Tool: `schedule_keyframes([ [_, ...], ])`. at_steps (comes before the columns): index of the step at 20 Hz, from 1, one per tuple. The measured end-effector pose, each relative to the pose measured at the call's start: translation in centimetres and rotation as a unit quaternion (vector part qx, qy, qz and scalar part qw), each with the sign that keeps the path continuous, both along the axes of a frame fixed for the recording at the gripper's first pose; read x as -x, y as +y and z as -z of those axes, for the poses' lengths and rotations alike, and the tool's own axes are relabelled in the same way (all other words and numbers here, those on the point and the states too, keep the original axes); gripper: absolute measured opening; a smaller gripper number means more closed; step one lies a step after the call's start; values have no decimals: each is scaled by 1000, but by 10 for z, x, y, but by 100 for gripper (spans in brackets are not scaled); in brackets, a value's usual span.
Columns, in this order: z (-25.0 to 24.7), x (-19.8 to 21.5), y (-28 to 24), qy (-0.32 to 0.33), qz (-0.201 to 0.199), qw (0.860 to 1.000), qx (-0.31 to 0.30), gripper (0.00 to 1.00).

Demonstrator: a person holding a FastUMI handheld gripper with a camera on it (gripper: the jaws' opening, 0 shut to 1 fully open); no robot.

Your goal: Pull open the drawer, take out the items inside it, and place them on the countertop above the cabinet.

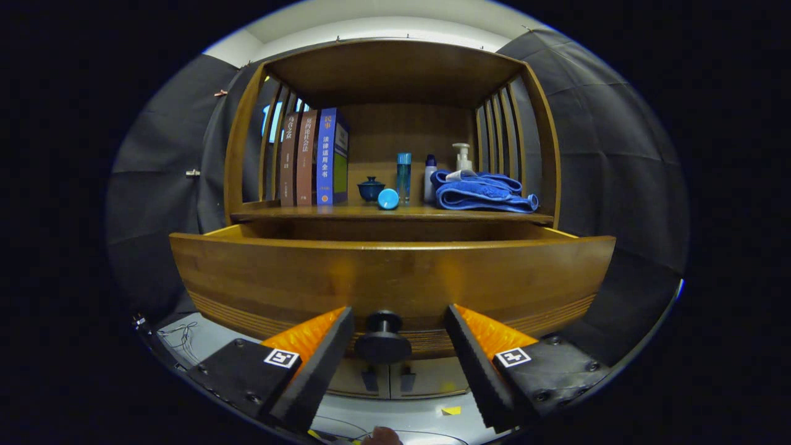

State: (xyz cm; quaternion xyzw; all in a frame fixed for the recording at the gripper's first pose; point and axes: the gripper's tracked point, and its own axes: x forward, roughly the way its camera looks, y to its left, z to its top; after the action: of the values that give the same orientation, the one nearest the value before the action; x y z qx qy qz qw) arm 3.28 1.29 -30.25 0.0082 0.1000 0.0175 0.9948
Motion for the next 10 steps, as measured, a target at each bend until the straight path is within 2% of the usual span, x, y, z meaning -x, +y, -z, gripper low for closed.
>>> schedule_keyframes([
  [5, 2, -23, 1, 5, -1, 1000, -13, 100],
  [10, 11, -43, 2, 15, -5, 1000, 2, 100],
])
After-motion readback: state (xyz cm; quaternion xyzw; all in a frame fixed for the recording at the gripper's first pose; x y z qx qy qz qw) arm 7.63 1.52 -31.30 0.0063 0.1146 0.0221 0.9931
